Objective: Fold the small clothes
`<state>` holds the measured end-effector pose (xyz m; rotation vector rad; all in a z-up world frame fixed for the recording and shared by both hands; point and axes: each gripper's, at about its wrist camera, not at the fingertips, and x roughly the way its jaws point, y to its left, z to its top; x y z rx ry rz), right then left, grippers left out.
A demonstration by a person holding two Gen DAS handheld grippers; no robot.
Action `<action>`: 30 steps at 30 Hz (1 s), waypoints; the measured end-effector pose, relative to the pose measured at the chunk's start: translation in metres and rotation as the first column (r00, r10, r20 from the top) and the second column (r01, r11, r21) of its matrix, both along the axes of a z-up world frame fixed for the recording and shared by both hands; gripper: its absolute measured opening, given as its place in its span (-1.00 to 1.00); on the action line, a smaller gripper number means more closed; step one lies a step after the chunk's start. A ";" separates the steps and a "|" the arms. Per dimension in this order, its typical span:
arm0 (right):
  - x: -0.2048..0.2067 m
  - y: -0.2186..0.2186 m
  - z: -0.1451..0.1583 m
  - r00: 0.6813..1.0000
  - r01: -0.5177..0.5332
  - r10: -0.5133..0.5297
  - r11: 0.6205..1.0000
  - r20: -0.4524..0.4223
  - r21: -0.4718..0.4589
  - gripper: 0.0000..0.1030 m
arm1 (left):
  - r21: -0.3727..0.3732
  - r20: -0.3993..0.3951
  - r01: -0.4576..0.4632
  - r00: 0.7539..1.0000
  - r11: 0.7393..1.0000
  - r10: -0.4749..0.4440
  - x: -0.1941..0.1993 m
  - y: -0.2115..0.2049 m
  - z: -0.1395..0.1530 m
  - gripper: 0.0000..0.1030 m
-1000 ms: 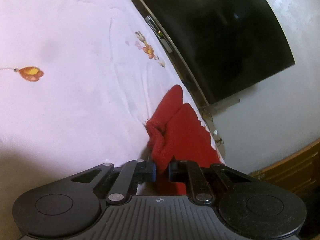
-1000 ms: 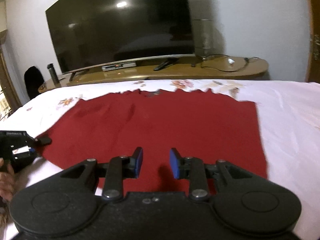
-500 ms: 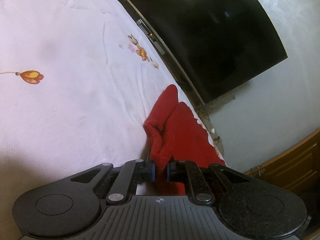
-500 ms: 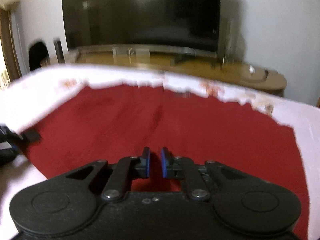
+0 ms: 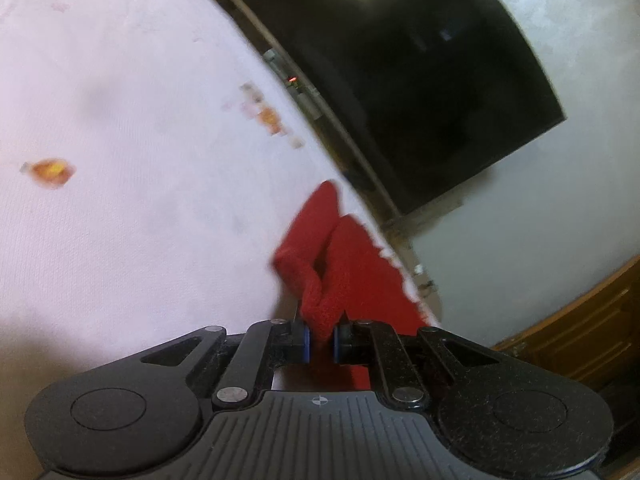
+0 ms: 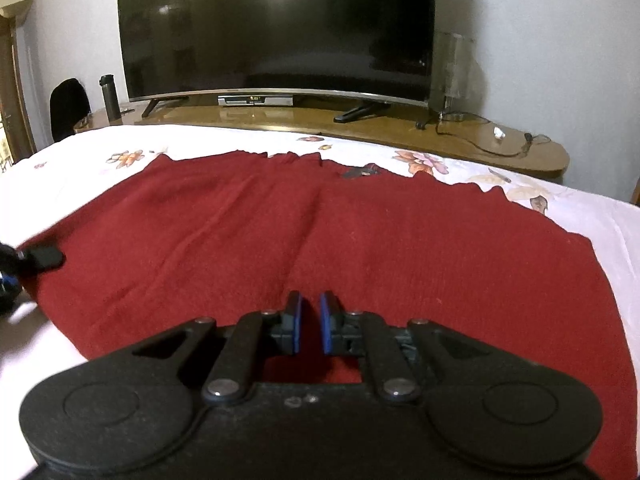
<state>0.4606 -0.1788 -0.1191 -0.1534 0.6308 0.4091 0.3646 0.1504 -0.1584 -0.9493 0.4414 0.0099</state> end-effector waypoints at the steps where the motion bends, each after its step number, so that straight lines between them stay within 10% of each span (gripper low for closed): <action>1: 0.000 -0.001 -0.001 1.000 0.003 -0.003 1.000 0.000 0.007 -0.79 | 0.020 0.024 0.016 1.000 1.000 -0.017 0.001 -0.003 0.010 -0.81; 11: 0.015 -0.034 -0.001 0.991 0.080 -0.048 0.964 -0.128 0.255 -0.81 | 0.177 0.242 0.286 0.915 0.942 -0.323 0.041 -0.081 0.112 -0.81; 15: 0.023 -0.099 0.004 0.955 0.222 -0.077 0.824 -0.286 0.522 -0.66 | 0.223 0.245 0.423 0.848 0.878 -0.471 0.059 -0.132 0.126 -0.81; 21: -0.016 -0.219 0.003 0.901 0.428 -0.242 0.627 -0.360 0.651 -0.44 | 0.188 0.177 0.612 0.748 0.768 -0.640 0.086 -0.215 0.095 -0.81; 26: -0.047 -0.277 -0.006 0.860 0.509 -0.310 0.505 -0.404 0.696 0.03 | 0.156 -0.100 0.759 0.648 0.632 -0.755 0.102 -0.279 0.031 -0.80; 30: -0.059 -0.287 -0.003 0.864 0.503 -0.309 0.492 -0.398 0.710 0.19 | 0.171 0.033 0.772 0.616 0.612 -0.787 0.072 -0.260 0.067 0.30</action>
